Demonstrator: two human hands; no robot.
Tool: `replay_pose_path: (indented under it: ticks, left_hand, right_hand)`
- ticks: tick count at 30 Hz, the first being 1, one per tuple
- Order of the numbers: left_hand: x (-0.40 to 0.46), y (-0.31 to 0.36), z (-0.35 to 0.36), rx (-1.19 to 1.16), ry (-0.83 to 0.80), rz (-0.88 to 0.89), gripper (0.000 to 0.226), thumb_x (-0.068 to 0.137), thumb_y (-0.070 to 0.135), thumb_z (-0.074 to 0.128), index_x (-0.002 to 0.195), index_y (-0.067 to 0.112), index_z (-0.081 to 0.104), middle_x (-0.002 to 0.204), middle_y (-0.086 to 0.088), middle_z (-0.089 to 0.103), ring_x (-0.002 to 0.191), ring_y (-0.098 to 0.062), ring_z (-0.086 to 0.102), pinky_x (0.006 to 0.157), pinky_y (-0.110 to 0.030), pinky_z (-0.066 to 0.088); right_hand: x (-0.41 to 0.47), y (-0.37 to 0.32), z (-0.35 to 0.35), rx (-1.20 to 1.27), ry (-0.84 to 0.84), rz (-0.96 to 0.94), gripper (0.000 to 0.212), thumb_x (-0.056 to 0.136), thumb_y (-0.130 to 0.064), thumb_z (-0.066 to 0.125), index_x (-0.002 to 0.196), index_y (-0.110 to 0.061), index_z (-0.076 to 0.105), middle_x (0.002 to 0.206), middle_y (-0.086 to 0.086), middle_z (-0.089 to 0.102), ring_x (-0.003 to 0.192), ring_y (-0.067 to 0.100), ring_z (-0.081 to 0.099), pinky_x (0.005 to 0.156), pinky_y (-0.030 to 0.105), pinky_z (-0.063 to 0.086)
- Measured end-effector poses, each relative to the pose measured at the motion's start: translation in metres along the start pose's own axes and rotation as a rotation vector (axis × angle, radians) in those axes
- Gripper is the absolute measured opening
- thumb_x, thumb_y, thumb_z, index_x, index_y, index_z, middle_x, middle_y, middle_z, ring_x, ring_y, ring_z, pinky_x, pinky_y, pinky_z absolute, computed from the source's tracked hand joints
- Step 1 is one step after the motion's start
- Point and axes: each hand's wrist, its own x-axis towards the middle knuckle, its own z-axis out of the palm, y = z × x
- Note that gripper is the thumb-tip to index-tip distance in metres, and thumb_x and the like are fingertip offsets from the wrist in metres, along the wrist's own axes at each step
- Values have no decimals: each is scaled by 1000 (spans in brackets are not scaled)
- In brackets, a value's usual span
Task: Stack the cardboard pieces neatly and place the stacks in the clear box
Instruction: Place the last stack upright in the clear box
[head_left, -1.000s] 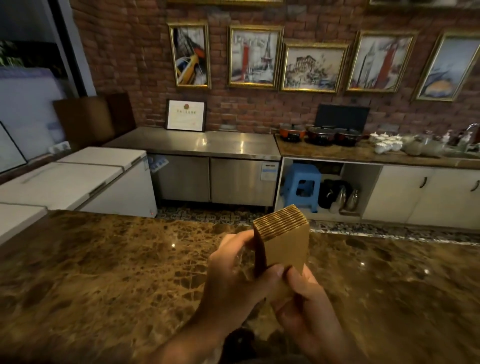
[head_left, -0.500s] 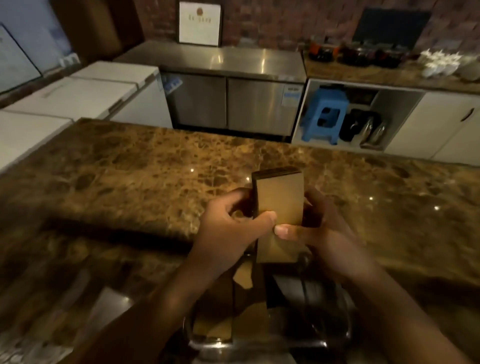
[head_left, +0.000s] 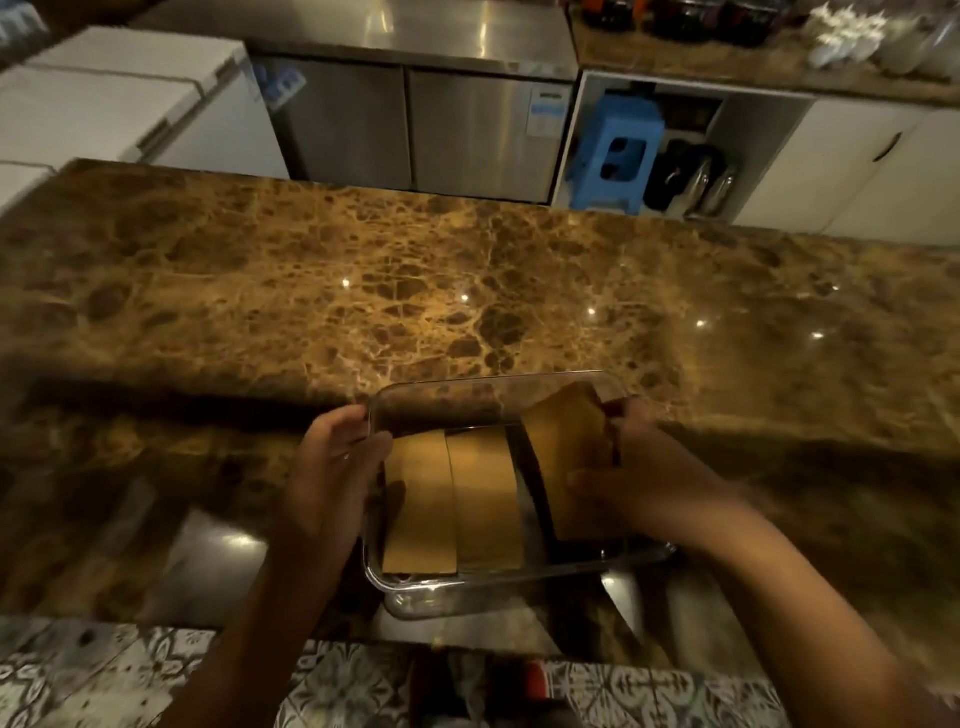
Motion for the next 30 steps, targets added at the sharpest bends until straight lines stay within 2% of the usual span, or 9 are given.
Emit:
replay_pose_path:
  ticks: [4,8,12,15,17,20,24,28,30]
  left_hand:
    - [3,-15,0,-37,-23,-73,44,66,59,67,107,46,61,107,11,70,105,-14,65,86,-44,53]
    - [3,-16,-1,-47,-34,-78,48,67,60,66,111,42,60,109,8,69,107,-17,65,87,-46,53]
    - [6,-14,-2,-11,-32,-75,36,72,51,65,106,38,63,102,8,71,103,-17,66,93,-54,52]
    - [6,-12,0,-3,-16,-87,34,73,50,65,105,39,63,106,5,69,103,-17,65,93,-56,52]
    - [6,-12,-1,9,-23,-89,43,67,58,66,106,41,62,109,5,68,104,-17,65,90,-52,53]
    - [12,-11,-5,77,-60,-111,39,75,50,72,111,38,60,105,6,70,101,-15,66,88,-49,55]
    - [20,-9,-10,140,-77,-101,20,90,31,68,108,30,61,91,6,74,83,-7,70,73,-35,52]
    - [19,0,-2,357,-55,-65,49,73,59,60,114,32,57,93,13,66,85,-7,62,65,-29,44]
    - [22,6,2,418,-39,-92,43,74,60,62,109,36,56,90,14,66,84,-6,61,67,-28,44]
  right_hand:
    - [7,-6,15,-136,-78,69,87,91,-32,66,155,-13,11,133,8,59,121,28,57,100,45,50]
    - [10,-2,20,-54,-181,121,79,92,-30,67,151,-6,21,101,-1,63,85,13,66,64,21,55]
    - [13,2,20,-103,-178,114,59,88,-37,69,136,-14,45,131,9,54,117,28,57,96,45,52]
    - [12,-4,24,-175,-183,75,28,89,-31,66,106,-9,62,105,5,61,96,20,60,68,27,46]
    - [12,-5,26,-181,-179,52,30,87,-33,68,104,-8,64,104,4,57,99,21,55,65,27,41]
    - [10,-1,23,-64,-90,55,55,80,-49,71,124,-20,54,119,-1,48,107,19,52,80,33,49]
    - [10,0,18,55,-147,18,37,82,-53,65,109,-29,59,106,-3,66,99,17,64,92,47,56]
    - [10,-1,13,23,-103,-94,30,88,-55,61,111,-36,58,104,-12,63,98,7,61,91,40,55]
    - [15,-3,8,28,-47,-198,30,89,-49,62,118,-41,57,102,-18,62,94,-1,61,88,31,55]
